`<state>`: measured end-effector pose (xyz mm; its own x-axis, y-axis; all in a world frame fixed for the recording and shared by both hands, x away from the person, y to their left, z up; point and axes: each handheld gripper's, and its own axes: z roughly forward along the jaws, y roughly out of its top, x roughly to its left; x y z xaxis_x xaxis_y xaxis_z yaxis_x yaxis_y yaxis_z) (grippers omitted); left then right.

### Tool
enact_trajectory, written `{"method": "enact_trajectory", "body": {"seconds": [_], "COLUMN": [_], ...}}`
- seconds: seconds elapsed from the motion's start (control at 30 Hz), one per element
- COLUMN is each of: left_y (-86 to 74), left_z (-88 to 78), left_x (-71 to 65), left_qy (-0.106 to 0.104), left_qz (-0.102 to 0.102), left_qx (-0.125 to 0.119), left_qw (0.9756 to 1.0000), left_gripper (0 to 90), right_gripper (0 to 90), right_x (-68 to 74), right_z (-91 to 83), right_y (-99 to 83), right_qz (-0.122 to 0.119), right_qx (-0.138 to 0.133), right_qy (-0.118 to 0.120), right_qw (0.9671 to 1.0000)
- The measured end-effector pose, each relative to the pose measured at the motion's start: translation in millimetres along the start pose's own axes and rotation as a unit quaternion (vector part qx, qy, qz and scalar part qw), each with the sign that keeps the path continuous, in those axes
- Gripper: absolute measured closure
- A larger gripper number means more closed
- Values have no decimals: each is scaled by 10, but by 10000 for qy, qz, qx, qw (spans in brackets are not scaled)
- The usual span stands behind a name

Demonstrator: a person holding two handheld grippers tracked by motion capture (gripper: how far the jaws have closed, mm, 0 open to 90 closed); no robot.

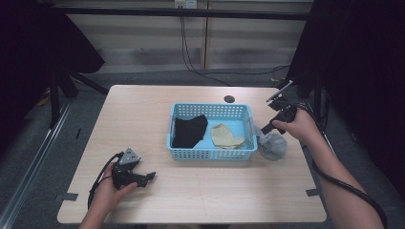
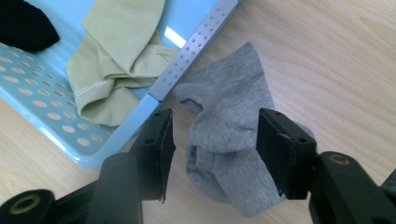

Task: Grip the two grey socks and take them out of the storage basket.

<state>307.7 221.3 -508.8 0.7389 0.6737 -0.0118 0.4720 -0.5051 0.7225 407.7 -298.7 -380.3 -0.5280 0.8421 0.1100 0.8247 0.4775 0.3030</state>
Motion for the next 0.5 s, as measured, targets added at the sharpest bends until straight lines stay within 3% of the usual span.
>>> {"method": "enact_trajectory", "body": {"seconds": [0.17,0.5], "left_y": [0,0], "left_z": [1,1], "left_x": [-1,-1], "left_qy": [0,0], "left_qz": [-8,-8], "left_qx": [-6,-6], "left_qw": [10000,10000], "left_gripper": [142,142], "right_gripper": [349,303], "right_x": [29,140], "right_z": [-2,40], "right_y": [-66,-225], "right_qz": [-15,-249], "right_qx": [-68,-30], "right_qy": [22,46], "right_qw": [10000,9997]}}
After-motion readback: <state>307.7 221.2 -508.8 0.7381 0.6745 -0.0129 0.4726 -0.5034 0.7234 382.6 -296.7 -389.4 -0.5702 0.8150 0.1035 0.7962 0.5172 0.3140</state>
